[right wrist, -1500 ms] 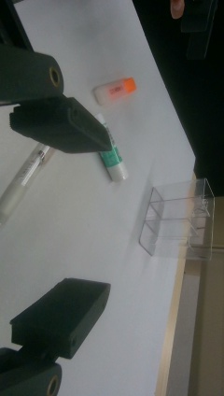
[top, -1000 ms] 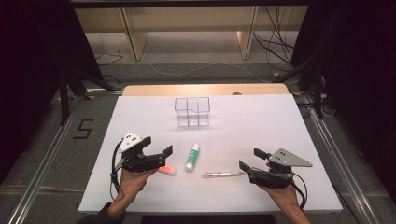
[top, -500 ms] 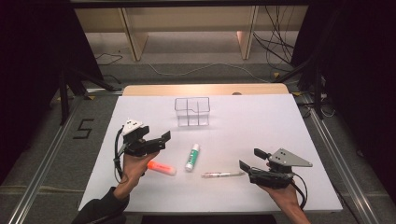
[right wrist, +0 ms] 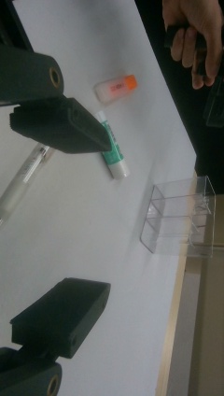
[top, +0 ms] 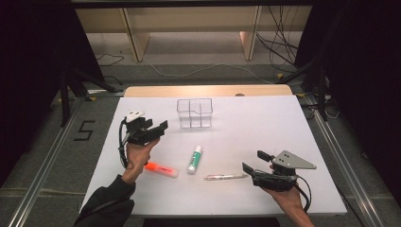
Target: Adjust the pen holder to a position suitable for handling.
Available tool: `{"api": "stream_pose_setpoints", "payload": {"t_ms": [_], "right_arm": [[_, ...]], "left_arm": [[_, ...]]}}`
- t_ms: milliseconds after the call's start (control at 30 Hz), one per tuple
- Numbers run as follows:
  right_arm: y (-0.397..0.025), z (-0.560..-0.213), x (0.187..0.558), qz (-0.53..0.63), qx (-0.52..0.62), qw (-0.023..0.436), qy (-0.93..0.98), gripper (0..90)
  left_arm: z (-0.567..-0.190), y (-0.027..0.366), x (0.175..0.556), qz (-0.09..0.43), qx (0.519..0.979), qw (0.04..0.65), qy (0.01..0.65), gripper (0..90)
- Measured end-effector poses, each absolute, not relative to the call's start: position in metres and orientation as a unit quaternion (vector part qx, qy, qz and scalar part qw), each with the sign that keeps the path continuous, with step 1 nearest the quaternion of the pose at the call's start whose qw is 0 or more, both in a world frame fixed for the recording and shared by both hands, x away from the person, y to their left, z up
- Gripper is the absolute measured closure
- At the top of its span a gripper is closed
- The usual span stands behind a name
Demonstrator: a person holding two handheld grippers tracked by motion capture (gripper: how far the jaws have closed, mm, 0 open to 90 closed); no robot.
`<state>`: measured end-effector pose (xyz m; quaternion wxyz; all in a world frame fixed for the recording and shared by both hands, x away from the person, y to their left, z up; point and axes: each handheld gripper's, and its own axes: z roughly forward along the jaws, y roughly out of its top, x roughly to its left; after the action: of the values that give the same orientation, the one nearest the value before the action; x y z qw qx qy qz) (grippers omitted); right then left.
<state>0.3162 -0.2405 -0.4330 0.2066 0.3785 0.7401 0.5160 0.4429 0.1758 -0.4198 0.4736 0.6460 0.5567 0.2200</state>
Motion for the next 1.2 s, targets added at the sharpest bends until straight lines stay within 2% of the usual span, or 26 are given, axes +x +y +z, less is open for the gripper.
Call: {"api": "stream_pose_setpoints", "payload": {"t_ms": [367, 533, 1200], "right_arm": [[-0.241, -0.434, 0.317, 0.517, 0.379, 0.204, 0.74, 27.8], [-0.242, -0.434, 0.317, 0.516, 0.378, 0.205, 0.741, 27.9], [-0.244, -0.434, 0.318, 0.516, 0.38, 0.202, 0.74, 27.9]], "left_arm": [[-0.44, 0.172, 0.489, 0.214, 0.645, 0.449, 0.58, 75.9], [-0.444, 0.169, 0.501, 0.209, 0.648, 0.446, 0.58, 88.0], [-0.459, 0.15, 0.535, 0.192, 0.66, 0.435, 0.581, 89.4]]}}
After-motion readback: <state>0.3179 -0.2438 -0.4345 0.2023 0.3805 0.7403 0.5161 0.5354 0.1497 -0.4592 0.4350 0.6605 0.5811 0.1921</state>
